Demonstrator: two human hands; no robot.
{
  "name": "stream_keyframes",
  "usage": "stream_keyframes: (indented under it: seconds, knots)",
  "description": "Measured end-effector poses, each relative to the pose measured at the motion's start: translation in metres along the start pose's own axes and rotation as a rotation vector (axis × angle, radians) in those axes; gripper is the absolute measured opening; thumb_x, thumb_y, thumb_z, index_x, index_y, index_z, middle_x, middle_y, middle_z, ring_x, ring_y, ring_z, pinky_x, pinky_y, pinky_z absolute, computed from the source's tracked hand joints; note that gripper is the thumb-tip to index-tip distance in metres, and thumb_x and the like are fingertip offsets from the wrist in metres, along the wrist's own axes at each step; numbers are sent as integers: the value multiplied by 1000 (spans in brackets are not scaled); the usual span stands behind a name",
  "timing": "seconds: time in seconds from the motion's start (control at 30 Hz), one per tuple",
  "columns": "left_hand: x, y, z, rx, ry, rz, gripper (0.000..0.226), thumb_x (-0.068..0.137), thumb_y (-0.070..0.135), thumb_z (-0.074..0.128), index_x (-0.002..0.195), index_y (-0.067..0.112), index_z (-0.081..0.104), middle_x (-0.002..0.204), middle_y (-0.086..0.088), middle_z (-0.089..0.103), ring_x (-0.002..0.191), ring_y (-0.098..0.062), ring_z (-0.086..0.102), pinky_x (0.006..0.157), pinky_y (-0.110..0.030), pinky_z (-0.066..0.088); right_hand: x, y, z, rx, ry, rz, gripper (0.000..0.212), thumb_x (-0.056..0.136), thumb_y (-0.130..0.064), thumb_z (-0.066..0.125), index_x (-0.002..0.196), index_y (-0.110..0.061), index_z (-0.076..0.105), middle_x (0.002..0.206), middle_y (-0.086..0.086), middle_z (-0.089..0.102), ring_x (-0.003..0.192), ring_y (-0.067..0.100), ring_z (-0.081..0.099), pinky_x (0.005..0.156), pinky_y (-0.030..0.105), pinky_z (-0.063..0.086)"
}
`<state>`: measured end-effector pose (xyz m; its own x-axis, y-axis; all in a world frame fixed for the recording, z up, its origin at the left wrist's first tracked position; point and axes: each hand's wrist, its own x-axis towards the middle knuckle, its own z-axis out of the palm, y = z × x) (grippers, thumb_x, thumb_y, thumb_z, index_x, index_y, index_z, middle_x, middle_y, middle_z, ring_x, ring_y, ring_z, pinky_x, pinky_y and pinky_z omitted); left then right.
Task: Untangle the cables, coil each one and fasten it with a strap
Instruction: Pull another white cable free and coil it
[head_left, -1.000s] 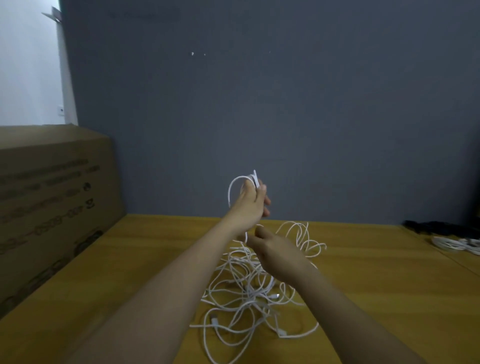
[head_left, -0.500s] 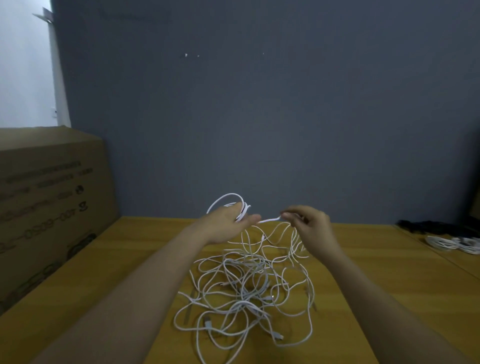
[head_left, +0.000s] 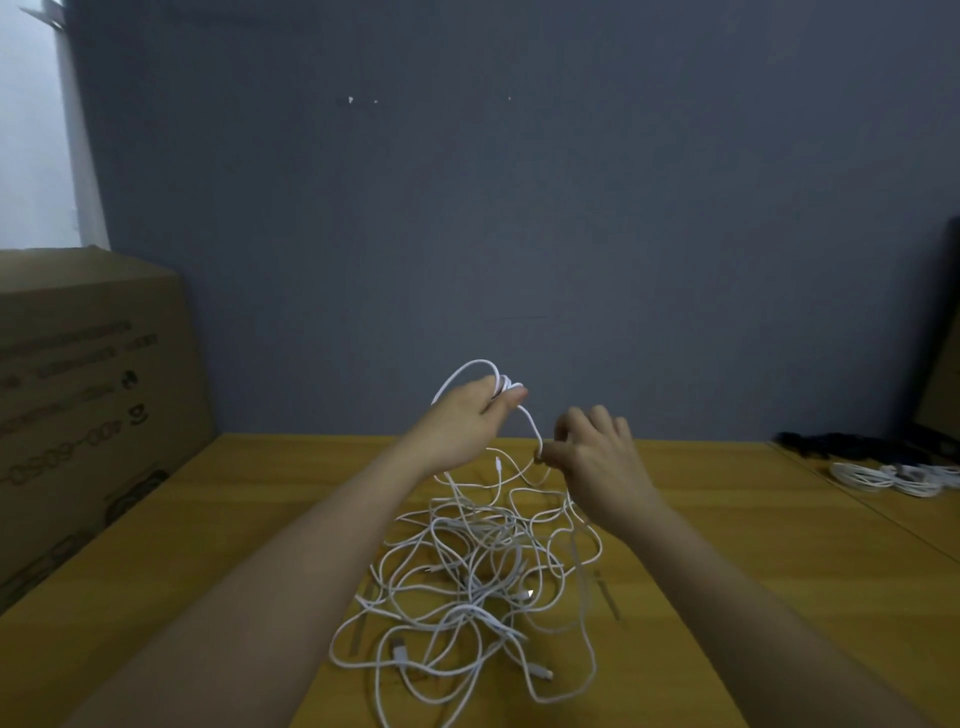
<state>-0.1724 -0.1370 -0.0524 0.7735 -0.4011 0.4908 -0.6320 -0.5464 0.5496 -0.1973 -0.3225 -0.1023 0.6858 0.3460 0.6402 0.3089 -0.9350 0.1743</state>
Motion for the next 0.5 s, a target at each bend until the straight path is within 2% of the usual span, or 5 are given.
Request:
stream_keyframes:
  seconds: [0.07,0.13,0.3,0.4,0.5]
  knots:
    - [3,5,6,-79,38,-20,40,101,41,40,67,21,37,63,4,45,57,-9,43,60,-30,36,4,-6,2,-5,-56,55,24,86,-10,65,106,-20,72,95,5,53,87,27,54,63,31,29]
    - [7,7,9,-131,58,-31,39,101,39,39,66,22,37,59,7,43,53,-6,42,58,-30,33,14,-4,5,46,-103,219,31,93,-8,53,118,-20,66,103,5,51,88,28,57,62,29,29]
    - [24,10,-1,-103,79,-69,38,101,43,36,70,21,40,63,4,45,58,-12,43,64,-31,34,53,18,-9,158,-64,465,29,91,-4,51,108,-17,70,103,14,66,94,36,61,67,32,41]
    - [42,17,-17,-78,111,-71,37,102,42,35,77,15,42,66,1,45,64,-18,43,65,-32,33,91,31,-39,120,15,467,27,88,-2,50,104,-11,70,102,20,66,97,40,60,72,37,46]
    - [65,32,-41,-105,219,6,35,103,37,35,74,17,39,64,5,41,58,-10,39,58,-26,31,142,44,-86,159,278,267,28,88,5,47,106,-5,67,114,17,64,107,39,57,77,37,41]
